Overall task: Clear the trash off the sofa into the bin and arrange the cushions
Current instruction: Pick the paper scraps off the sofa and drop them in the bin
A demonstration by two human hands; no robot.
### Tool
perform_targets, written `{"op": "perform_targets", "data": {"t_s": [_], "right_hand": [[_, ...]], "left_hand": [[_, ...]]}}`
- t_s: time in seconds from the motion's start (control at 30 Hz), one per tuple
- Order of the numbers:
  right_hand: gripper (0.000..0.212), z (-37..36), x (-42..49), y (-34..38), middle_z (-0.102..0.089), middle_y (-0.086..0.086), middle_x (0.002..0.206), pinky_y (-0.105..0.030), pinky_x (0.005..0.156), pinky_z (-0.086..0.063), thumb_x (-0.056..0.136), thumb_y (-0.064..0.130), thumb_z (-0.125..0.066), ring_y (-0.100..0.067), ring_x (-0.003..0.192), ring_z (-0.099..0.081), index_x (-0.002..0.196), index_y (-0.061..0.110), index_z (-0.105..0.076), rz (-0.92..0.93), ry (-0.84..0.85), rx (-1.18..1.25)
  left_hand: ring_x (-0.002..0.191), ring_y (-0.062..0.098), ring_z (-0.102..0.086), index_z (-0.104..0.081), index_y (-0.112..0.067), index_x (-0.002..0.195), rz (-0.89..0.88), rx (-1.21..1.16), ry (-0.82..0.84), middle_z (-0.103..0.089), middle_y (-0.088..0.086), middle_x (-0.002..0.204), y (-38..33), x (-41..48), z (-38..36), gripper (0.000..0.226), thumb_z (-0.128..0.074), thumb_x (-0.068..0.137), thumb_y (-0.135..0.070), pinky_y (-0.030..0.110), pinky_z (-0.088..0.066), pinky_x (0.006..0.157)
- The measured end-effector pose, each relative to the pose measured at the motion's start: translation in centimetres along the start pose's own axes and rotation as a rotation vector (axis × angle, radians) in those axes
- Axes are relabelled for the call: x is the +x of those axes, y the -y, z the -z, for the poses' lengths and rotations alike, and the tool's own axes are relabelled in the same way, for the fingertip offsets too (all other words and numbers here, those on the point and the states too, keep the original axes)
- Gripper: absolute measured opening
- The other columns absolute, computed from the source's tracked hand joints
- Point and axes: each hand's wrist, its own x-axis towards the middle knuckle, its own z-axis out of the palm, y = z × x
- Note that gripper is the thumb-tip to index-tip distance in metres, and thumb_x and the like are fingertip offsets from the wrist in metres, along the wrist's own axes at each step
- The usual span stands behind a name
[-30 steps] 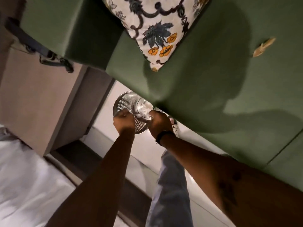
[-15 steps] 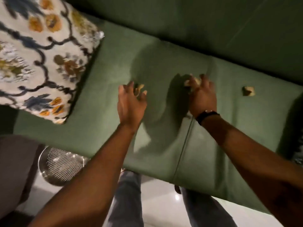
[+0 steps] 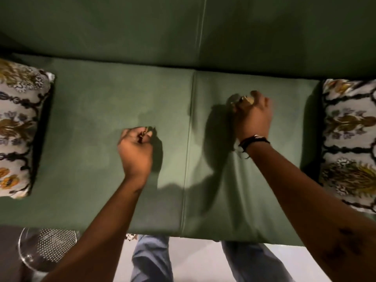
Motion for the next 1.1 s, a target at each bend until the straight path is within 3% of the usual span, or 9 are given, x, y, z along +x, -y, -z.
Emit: {"op": "perform_targets", "data": {"t_s": [0.1,0.23,0.4,0.57,0.67,0.8,0.9,1.0,1.1], "right_hand": [[0.025,0.1,2.5,-2.4,-0.05,-0.016,0.14,-0.047,0.108,-0.041,0.092,0.016,-0.059,-0.036,0.128,-0.044,0.114,0.008,-0.067,-0.086,0.137,-0.137],[0.024,-1.0,3.1,-1.2,-0.059,-0.018,0.123,-0.041,0.097,-0.049,0.097,0.015,-0.051,-0.034,0.11,-0.058,0.111,0.005,-0.067,-0.08,0.189,-0.158],[0.021,-2.2,-4.0,5.8,-0.07,-0.022,0.098,-0.038,0.084,-0.053,0.092,0.014,-0.057,-0.036,0.09,-0.066,0.091,0.003,-0.075,0.121,0.225,0.031],[0.013,-6.1,-22.5,18.0,-0.073,-0.02,0.081,-0.033,0.073,-0.054,0.075,-0.006,-0.069,-0.035,0.076,-0.069,0.079,0.003,-0.077,0.462,0.517,0.321],[0.017,-10.3,-33.4,23.5,-0.071,-0.017,0.095,-0.035,0.079,-0.05,0.078,-0.001,-0.061,-0.035,0.088,-0.066,0.086,0.007,-0.074,0.557,0.827,0.273],[0.018,-16.6,-42.2,28.0,-0.061,-0.015,0.116,-0.039,0.085,-0.045,0.088,0.009,-0.051,-0.034,0.106,-0.058,0.1,0.009,-0.064,0.713,1.026,0.081],[0.025,-20.5,-44.3,30.4,-0.06,-0.016,0.121,-0.038,0.084,-0.044,0.092,0.015,-0.049,-0.034,0.111,-0.058,0.113,0.009,-0.059,0.699,1.141,-0.052],[0.035,-21.4,-43.5,32.0,-0.064,-0.017,0.121,-0.038,0.091,-0.047,0.088,0.019,-0.051,-0.034,0.113,-0.059,0.12,0.01,-0.058,0.612,1.194,-0.074],[0.039,-18.3,-40.4,33.9,-0.072,-0.022,0.1,-0.042,0.086,-0.053,0.084,0.025,-0.041,-0.033,0.092,-0.067,0.099,0.003,-0.069,0.638,1.108,0.044]], "left_hand": [[0.085,0.029,-0.07,-0.071,-0.022,0.094,-0.054,-0.079,0.044,-0.069,0.017,0.094,-1.5,-2.2,-2.2,0.021,-0.071,0.081,-0.005,0.047,-0.059,0.088],[0.085,0.03,-0.069,-0.074,-0.006,0.093,-0.102,-0.067,0.07,-0.068,0.014,0.093,-2.3,-4.7,-2.9,0.013,-0.07,0.082,-0.003,0.04,-0.058,0.086],[0.074,0.003,-0.06,-0.074,-0.001,0.094,-0.042,-0.114,-0.063,-0.063,0.005,0.09,1.0,-7.6,4.0,0.012,-0.069,0.083,0.003,-0.001,-0.043,0.078],[0.086,0.021,-0.067,-0.076,-0.004,0.091,0.34,-0.195,-0.349,-0.073,0.013,0.093,11.6,-8.7,16.6,0.011,-0.069,0.084,0.003,0.035,-0.054,0.089],[0.077,0.014,-0.062,-0.073,-0.021,0.069,0.538,-0.29,-0.45,-0.073,-0.001,0.074,18.7,-9.1,23.7,0.032,-0.067,0.085,0.005,0.039,-0.053,0.083],[0.081,0.023,-0.061,-0.071,-0.004,0.081,0.728,-0.272,-0.524,-0.069,0.018,0.083,26.2,-8.1,29.6,0.015,-0.067,0.079,0.01,0.06,-0.055,0.09],[0.086,0.026,-0.066,-0.071,-0.004,0.086,0.732,-0.207,-0.435,-0.073,0.025,0.097,30.5,-6.8,31.6,0.012,-0.064,0.081,0.004,0.055,-0.055,0.093],[0.114,0.037,-0.063,-0.068,0.0,0.115,0.755,-0.26,-0.433,-0.069,0.023,0.12,30.9,-5.7,32.7,0.028,-0.056,0.09,0.002,0.042,-0.049,0.106],[0.113,0.035,-0.062,-0.067,-0.007,0.113,0.588,-0.177,-0.463,-0.068,0.018,0.118,27.5,-5.0,33.8,0.021,-0.062,0.093,-0.012,0.035,-0.048,0.103]]}}
